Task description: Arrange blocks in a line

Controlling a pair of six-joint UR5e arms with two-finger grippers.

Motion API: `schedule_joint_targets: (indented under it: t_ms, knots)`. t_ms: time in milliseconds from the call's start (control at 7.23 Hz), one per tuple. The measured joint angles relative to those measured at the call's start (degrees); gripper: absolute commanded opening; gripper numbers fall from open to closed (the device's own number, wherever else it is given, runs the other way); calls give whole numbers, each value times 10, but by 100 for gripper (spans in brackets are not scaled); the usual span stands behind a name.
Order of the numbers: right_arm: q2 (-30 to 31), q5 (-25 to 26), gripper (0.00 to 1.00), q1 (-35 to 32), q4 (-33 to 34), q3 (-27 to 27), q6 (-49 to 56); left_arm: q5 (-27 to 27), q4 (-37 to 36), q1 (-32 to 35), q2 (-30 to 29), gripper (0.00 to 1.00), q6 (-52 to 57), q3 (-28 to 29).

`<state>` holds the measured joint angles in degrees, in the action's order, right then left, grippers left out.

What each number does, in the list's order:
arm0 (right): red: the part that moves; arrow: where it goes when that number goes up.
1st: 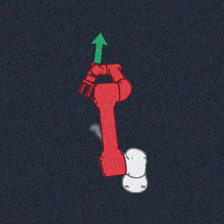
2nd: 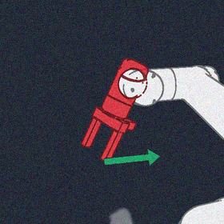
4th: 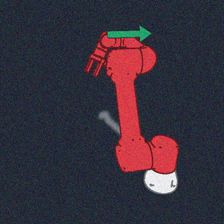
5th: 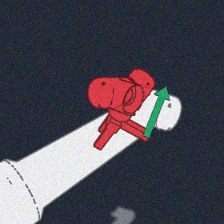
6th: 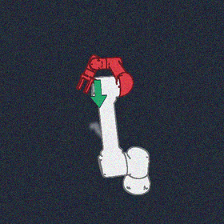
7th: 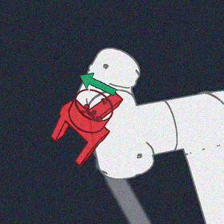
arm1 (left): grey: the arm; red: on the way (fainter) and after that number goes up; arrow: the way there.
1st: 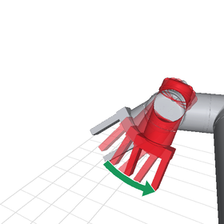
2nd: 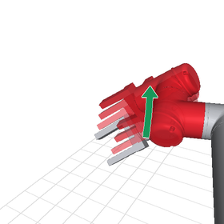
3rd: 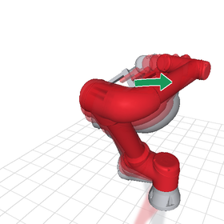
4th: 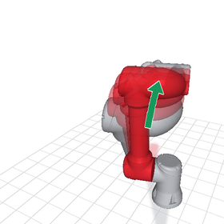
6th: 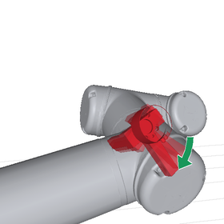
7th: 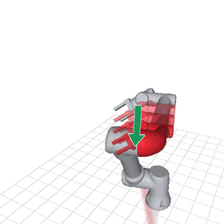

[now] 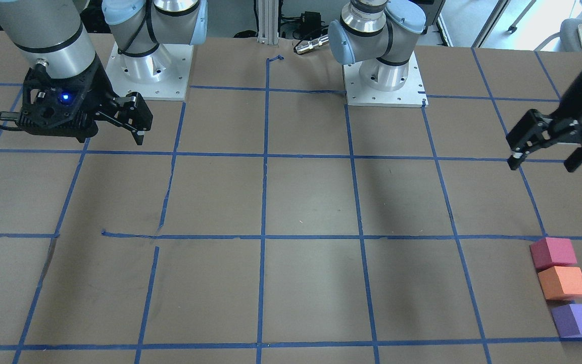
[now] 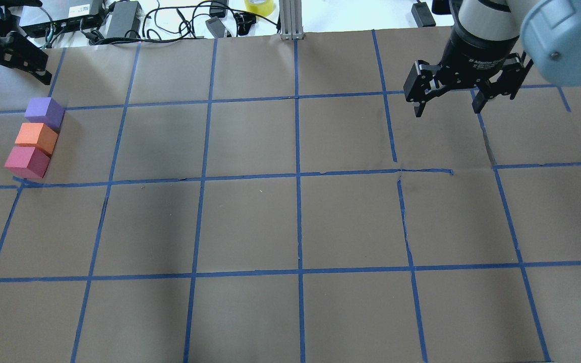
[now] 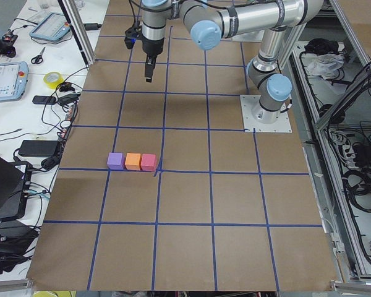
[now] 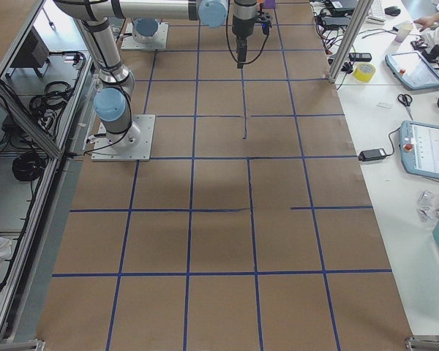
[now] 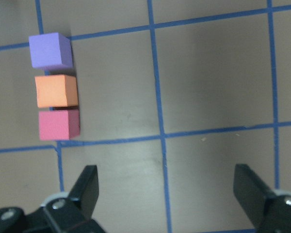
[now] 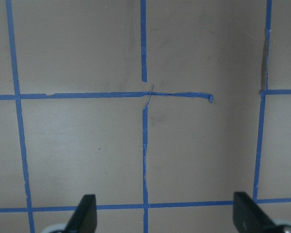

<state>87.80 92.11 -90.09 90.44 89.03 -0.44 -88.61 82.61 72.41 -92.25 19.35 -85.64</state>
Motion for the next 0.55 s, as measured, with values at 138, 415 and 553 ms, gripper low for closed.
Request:
schedule_joint_targets:
  t_ms: [138, 415, 553]
  knots:
    - [0, 0, 100, 0, 0, 0, 0, 1, 2, 48, 20, 100, -46, -16]
    - [0, 0, 100, 0, 0, 0, -1, -2, -9, 149, 26, 100, -160, -30]
    - [0, 0, 100, 0, 0, 0, -1, -3, -23, 188, 23, 100, -207, -34]
